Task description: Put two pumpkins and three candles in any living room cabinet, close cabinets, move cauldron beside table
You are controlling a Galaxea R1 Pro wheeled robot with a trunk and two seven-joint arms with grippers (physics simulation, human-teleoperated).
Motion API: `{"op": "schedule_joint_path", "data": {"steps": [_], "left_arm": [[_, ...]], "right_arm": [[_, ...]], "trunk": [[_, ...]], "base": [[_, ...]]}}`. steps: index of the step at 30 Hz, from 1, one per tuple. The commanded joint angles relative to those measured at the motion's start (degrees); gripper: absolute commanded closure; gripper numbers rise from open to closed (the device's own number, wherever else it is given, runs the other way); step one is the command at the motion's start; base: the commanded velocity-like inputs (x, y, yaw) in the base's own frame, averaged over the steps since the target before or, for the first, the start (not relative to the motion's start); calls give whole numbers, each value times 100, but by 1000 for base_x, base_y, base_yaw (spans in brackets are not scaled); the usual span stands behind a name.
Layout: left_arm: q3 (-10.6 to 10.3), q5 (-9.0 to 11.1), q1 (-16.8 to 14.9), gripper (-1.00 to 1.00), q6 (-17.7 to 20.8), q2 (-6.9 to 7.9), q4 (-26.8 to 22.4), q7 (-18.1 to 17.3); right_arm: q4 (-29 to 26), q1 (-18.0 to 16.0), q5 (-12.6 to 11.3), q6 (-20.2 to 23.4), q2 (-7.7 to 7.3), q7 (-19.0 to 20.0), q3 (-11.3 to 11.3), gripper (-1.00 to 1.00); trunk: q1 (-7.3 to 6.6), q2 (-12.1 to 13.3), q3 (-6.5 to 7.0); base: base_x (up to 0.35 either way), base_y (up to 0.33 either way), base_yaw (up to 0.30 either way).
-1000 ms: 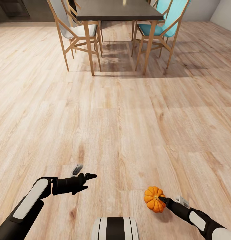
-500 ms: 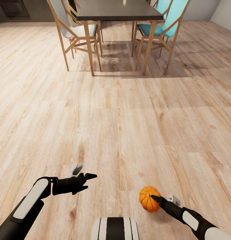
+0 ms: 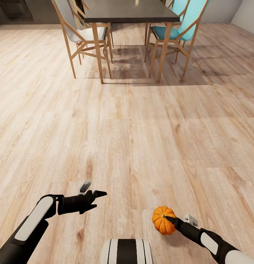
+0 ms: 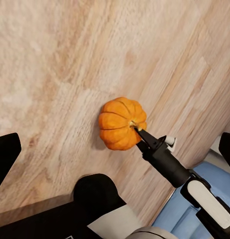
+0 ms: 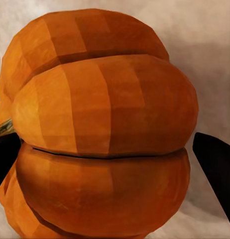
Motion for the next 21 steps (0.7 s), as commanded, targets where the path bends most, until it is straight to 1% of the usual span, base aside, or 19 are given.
{"op": "schedule_joint_path", "data": {"steps": [1,21], "left_arm": [[-7,60,-3,-100,1,1,-4,58],[-7,60,-3,-100,1,4,-4,58]], "right_arm": [[12,-1,-5,18,-4,-195,11,100],[12,-1,-1,18,-6,-195,8,100]], "trunk": [[0,-1,-4],[0,-1,-4]], "base": [[0,0,0],[0,0,0]]}}
